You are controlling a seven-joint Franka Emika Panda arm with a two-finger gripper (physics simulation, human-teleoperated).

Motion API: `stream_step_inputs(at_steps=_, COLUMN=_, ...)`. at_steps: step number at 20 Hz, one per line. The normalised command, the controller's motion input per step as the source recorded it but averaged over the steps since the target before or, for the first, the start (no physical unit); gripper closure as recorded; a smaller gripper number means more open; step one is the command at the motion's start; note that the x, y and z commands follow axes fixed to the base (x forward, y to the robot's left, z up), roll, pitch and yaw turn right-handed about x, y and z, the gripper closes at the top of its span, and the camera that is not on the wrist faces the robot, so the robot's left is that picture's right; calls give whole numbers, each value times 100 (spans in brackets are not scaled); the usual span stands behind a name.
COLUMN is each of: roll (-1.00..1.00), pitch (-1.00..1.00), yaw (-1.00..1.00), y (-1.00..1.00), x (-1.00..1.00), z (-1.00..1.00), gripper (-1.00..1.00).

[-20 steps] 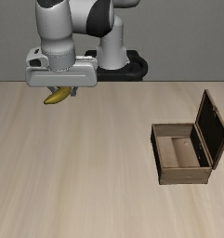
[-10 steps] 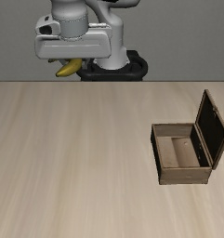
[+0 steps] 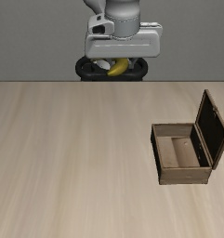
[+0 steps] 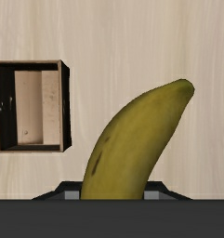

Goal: Pick up the banana and place it in the box

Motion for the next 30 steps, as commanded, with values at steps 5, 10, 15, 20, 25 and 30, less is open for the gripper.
stream_step_inputs(at_steps=5, roll=0, pitch=0, yaw=0, y=100, x=0, z=0, gripper=100)
stream_step_inputs(at_steps=10, roll=0, pitch=0, yaw=0, y=100, x=0, z=0, gripper=100)
stream_step_inputs(at_steps=15, roll=0, pitch=0, yaw=0, y=80, x=20, z=0, gripper=100)
stream_step_inputs(at_steps=20, roll=0, pitch=0, yaw=0, y=20, x=80, z=0, gripper=100)
stream_step_inputs(at_steps=25, roll=0, pitch=0, yaw=0, y=0, x=0, z=0, gripper=-100)
stream_step_inputs(at_steps=30, roll=0, pitch=0, yaw=0, y=0, x=0, z=0, gripper=-100)
